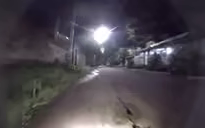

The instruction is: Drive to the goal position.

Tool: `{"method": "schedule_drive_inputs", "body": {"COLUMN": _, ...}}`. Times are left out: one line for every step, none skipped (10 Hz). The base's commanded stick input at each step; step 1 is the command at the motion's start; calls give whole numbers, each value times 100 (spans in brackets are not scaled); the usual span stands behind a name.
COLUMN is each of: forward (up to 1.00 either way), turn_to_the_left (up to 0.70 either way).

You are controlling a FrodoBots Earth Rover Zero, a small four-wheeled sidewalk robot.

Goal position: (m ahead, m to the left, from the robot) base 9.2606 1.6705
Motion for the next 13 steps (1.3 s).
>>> {"method": "schedule_drive_inputs", "body": {"forward": 50, "turn_to_the_left": 0}}
{"method": "schedule_drive_inputs", "body": {"forward": 50, "turn_to_the_left": 0}}
{"method": "schedule_drive_inputs", "body": {"forward": 50, "turn_to_the_left": 0}}
{"method": "schedule_drive_inputs", "body": {"forward": 50, "turn_to_the_left": 0}}
{"method": "schedule_drive_inputs", "body": {"forward": 50, "turn_to_the_left": 0}}
{"method": "schedule_drive_inputs", "body": {"forward": 50, "turn_to_the_left": 0}}
{"method": "schedule_drive_inputs", "body": {"forward": 50, "turn_to_the_left": 0}}
{"method": "schedule_drive_inputs", "body": {"forward": 50, "turn_to_the_left": 0}}
{"method": "schedule_drive_inputs", "body": {"forward": 50, "turn_to_the_left": 0}}
{"method": "schedule_drive_inputs", "body": {"forward": 50, "turn_to_the_left": 0}}
{"method": "schedule_drive_inputs", "body": {"forward": 50, "turn_to_the_left": 0}}
{"method": "schedule_drive_inputs", "body": {"forward": 50, "turn_to_the_left": 0}}
{"method": "schedule_drive_inputs", "body": {"forward": 50, "turn_to_the_left": 0}}
